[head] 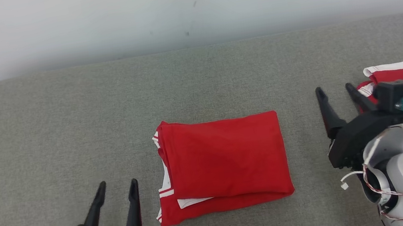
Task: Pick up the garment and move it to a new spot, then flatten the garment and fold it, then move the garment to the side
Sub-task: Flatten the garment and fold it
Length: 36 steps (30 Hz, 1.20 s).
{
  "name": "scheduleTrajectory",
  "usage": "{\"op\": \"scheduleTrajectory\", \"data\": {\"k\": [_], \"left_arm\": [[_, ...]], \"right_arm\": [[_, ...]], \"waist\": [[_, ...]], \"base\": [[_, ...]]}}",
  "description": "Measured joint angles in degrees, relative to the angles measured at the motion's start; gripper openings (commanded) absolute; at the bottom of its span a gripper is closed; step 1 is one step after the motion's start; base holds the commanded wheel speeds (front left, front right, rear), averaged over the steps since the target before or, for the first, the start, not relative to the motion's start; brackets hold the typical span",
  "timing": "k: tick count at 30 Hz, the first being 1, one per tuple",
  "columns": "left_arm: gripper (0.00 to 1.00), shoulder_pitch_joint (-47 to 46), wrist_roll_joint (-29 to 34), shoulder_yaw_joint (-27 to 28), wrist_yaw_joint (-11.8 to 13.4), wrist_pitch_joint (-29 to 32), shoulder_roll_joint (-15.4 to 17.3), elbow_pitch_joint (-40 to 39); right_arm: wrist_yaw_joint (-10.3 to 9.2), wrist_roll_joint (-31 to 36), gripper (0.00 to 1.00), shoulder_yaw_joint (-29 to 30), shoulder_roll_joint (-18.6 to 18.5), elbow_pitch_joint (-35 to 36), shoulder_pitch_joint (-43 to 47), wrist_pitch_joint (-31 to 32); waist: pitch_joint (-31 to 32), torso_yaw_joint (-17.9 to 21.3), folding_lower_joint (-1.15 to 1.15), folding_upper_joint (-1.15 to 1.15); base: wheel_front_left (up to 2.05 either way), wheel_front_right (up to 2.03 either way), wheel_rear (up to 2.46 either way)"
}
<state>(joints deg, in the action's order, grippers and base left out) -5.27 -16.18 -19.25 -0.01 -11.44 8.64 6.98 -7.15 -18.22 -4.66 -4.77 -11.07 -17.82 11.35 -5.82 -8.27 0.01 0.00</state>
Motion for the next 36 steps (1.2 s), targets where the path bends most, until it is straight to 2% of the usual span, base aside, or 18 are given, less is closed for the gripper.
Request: {"op": "scheduleTrajectory", "data": {"k": [10,21,26,36], "left_arm": [[1.00,0.5,1.7,4.4,4.1,-2.3,1.1,-4.9],[1.00,4.4,1.8,5.7,5.0,-2.4,1.3,-5.0],[1.00,4.9,1.8,5.6,5.0,-2.5,1.2,-5.1],[1.00,5.1,1.8,5.2,5.0,-2.5,1.0,-6.1]], "right_arm": [[0.00,0.8,1.00,4.9,1.4,7.8,8.2,-13.8],[0.00,1.2,1.00,6.4,1.9,8.7,12.3,-23.6],[0.00,1.3,1.00,8.3,1.9,9.3,14.9,-24.6],[0.00,1.3,1.00,8.1,2.1,10.1,14.9,-25.1]], "waist": [[-0.2,3.0,0.00,0.00],[1.4,6.9,0.00,0.00],[2.4,8.0,-0.02,-0.01],[2.6,8.2,-0.01,0.00]], "base": [[0.00,0.00,0.00],[0.00,0.00,0.00],[0.00,0.00,0.00],[0.00,0.00,0.00]]}}
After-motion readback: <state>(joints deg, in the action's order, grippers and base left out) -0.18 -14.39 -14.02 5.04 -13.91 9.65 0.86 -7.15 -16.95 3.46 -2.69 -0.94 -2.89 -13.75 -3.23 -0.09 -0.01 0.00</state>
